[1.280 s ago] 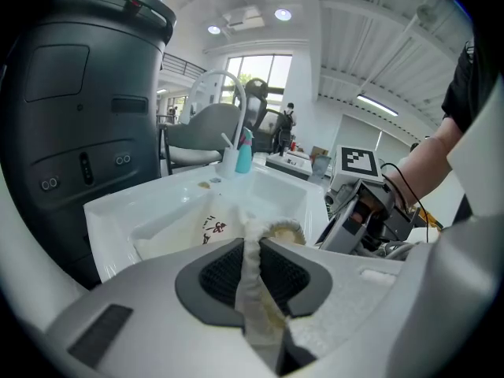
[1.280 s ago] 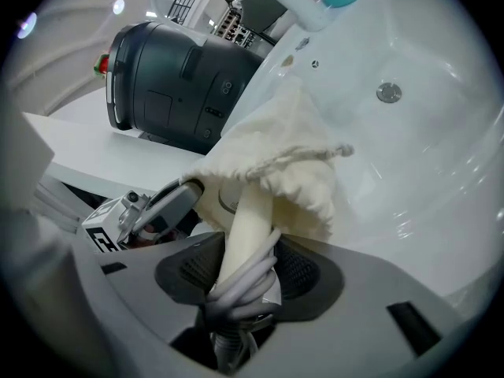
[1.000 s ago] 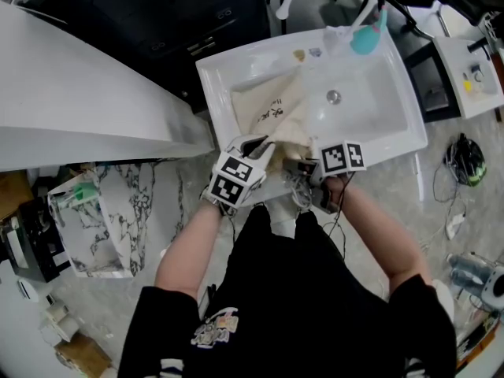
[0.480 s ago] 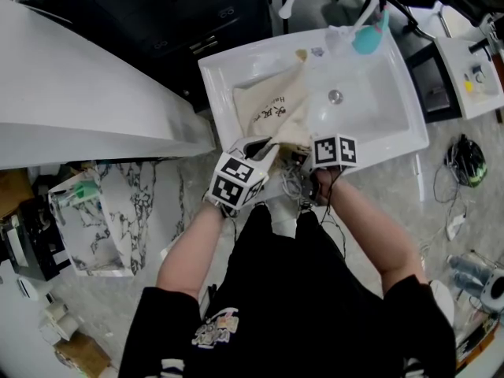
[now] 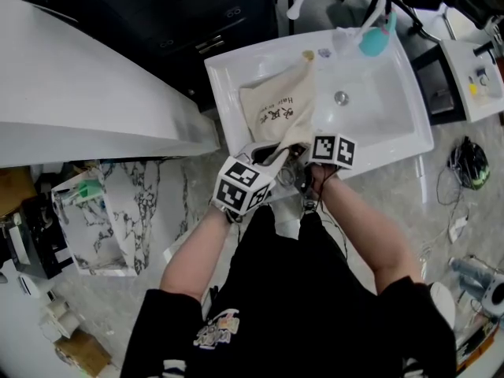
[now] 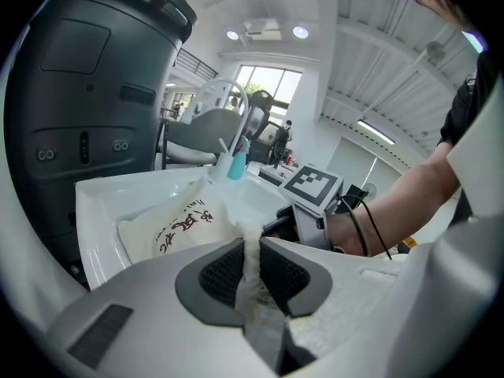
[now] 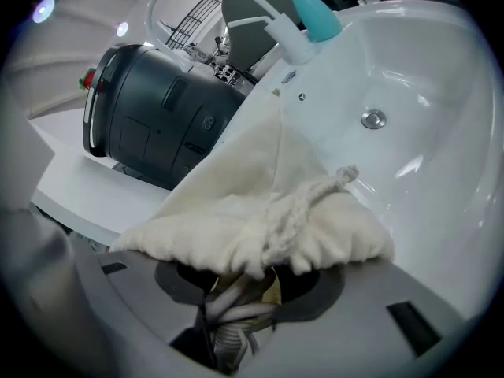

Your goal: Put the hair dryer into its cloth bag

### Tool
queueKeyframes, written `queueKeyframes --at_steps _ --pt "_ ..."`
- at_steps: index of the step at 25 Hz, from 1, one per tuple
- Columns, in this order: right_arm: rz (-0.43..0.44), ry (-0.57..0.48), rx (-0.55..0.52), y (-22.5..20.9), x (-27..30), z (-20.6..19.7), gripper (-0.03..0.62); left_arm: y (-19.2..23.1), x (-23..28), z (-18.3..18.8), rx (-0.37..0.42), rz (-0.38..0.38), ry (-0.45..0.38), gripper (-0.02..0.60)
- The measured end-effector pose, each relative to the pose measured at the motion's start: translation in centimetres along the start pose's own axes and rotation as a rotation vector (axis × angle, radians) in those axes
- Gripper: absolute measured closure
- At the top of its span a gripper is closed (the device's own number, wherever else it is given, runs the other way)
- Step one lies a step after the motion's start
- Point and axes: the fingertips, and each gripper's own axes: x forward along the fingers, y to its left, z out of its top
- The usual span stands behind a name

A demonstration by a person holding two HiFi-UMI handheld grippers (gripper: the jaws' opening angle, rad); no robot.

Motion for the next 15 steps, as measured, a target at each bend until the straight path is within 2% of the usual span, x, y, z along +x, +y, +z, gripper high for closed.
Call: queueKeyframes --at_steps 15 --pt "-0.018 -0.126 0.022 -0.3 2.8 2.9 0.399 0.3 -1.1 0.3 -0.021 -0.068 0.006 0.528"
